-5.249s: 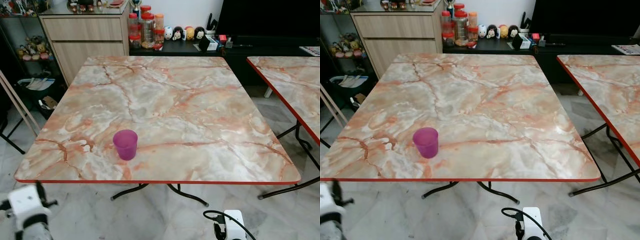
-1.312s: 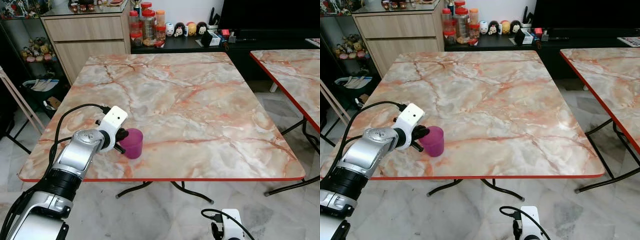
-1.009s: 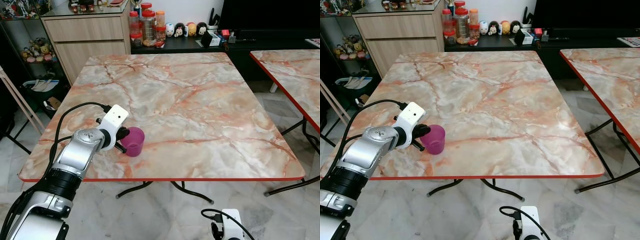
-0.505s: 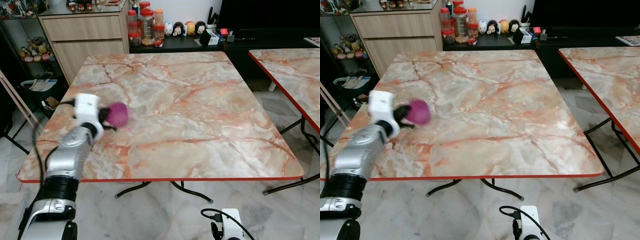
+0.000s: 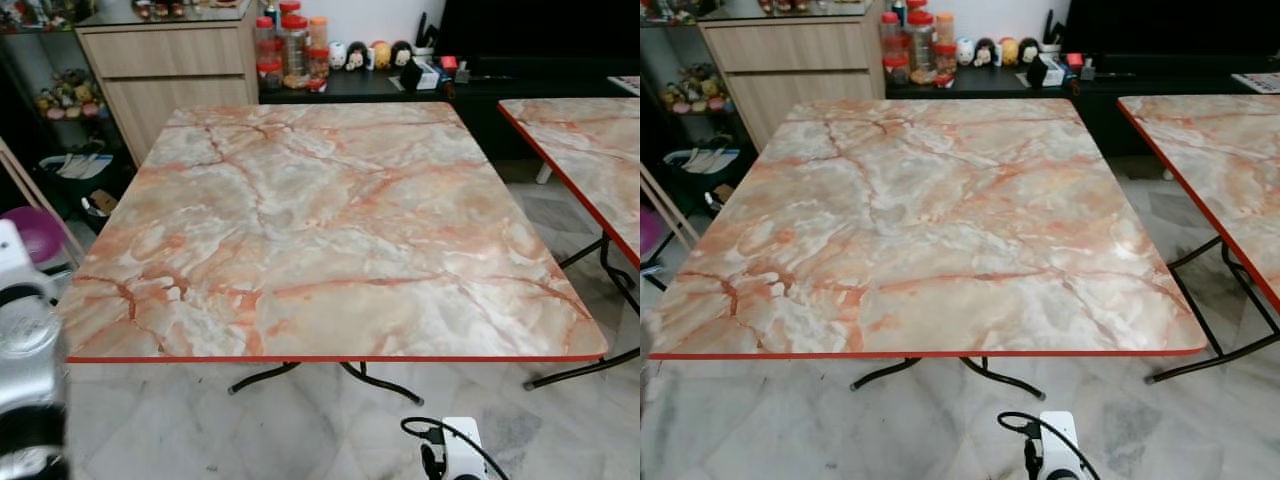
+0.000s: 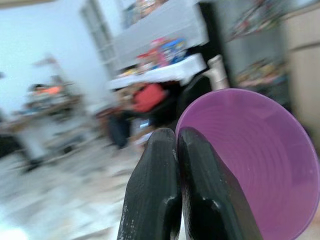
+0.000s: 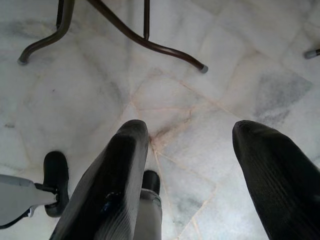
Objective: Setting the table
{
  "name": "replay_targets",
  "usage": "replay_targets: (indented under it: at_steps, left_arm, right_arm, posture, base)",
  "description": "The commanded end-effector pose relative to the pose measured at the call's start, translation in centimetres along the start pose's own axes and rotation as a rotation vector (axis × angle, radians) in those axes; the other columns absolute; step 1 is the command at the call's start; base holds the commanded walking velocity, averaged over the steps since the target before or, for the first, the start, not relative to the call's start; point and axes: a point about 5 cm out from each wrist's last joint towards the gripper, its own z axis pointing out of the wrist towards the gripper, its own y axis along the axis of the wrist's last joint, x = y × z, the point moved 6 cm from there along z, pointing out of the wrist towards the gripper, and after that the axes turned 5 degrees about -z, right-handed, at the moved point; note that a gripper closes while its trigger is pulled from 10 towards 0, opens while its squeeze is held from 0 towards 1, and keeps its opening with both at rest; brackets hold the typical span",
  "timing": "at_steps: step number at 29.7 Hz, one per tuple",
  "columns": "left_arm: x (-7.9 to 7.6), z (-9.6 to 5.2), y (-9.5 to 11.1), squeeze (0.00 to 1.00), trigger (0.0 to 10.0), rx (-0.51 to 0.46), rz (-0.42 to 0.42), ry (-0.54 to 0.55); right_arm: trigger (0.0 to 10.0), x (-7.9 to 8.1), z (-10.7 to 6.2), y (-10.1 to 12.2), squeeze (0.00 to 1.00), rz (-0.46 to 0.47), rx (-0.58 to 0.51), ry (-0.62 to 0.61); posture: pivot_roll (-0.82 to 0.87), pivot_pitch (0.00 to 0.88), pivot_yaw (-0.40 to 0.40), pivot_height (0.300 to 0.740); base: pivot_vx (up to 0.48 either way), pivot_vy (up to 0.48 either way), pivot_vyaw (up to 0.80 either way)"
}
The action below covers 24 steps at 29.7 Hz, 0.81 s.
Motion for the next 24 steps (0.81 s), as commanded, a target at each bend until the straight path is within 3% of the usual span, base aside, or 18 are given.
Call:
replay_targets:
  at_steps: [1,4,5,6,8,9,10,12,18,21,22,24]
  left_arm:
    - [1.4,0.0,-1.1,0.00,10.0,0.015,0.052,0.052]
    - [3.2,-1.2,-4.8,0.00,10.0,0.118,0.147,0.080]
    - [3.2,-1.2,-4.8,0.00,10.0,0.118,0.147,0.080]
    - [3.7,-2.2,-7.0,0.00,10.0,0.186,0.196,0.066]
    - [3.7,-2.2,-7.0,0.00,10.0,0.186,0.196,0.066]
    - [3.7,-3.4,-9.1,0.00,10.0,0.239,0.278,0.027]
    - [3.7,-3.4,-9.1,0.00,10.0,0.239,0.278,0.027]
    - [3.6,-5.9,-12.7,0.00,10.0,0.371,0.351,-0.039]
    - [2.5,-9.6,-16.6,0.00,10.0,0.547,0.375,-0.154]
    - [1.3,-13.0,-19.1,0.00,10.0,0.686,0.346,-0.235]
    - [1.3,-13.0,-19.1,0.00,10.0,0.686,0.346,-0.235]
    - [-1.7,-16.4,-20.5,0.00,10.0,0.804,0.228,-0.365]
  right_arm:
    - [10.0,0.2,0.0,-0.1,0.00,0.001,0.005,-0.001]
    - [10.0,0.2,0.0,-0.1,0.00,0.004,0.005,-0.001]
    - [10.0,0.2,0.0,-0.1,0.00,0.004,0.005,-0.001]
    - [10.0,0.2,0.0,-0.1,0.00,0.004,0.005,-0.001]
    - [10.0,0.2,0.0,-0.1,0.00,0.004,0.005,-0.001]
    - [10.0,0.2,0.0,-0.2,0.00,0.004,0.006,-0.002]
    - [10.0,0.2,0.0,-0.2,0.00,0.004,0.006,-0.002]
    - [10.0,0.1,0.0,-0.1,0.00,0.004,0.006,-0.003]
    - [10.0,0.0,0.1,0.2,0.00,0.010,-0.001,-0.009]
    - [10.0,-0.1,0.1,0.2,0.00,0.015,-0.002,-0.010]
    - [10.0,-0.1,0.1,0.2,0.00,0.015,-0.002,-0.010]
    - [10.0,-0.1,0.0,0.0,0.00,0.022,0.000,-0.011]
  posture:
    - [0.04,0.000,0.004,0.725]
    - [0.04,0.000,0.004,0.725]
    - [0.04,0.000,0.004,0.725]
    - [0.04,0.000,0.004,0.725]
    - [0.04,0.000,0.004,0.725]
    - [0.04,0.000,0.005,0.725]
    - [0.04,0.000,0.005,0.725]
    - [0.03,0.000,0.001,0.725]
    - [0.03,0.000,0.003,0.725]
    - [0.02,0.000,0.003,0.725]
    - [0.02,0.000,0.003,0.725]
    - [0.03,0.000,-0.003,0.725]
  base:
    - [0.000,0.000,0.00]
    - [0.000,0.000,0.00]
    - [0.000,0.000,0.00]
    - [0.000,0.000,0.00]
    - [0.000,0.000,0.00]
    - [0.000,0.000,0.00]
    - [0.000,0.000,0.00]
    - [0.000,0.000,0.00]
    - [0.000,0.000,0.00]
    - [0.000,0.000,0.00]
    - [0.000,0.000,0.00]
    - [0.000,0.000,0.00]
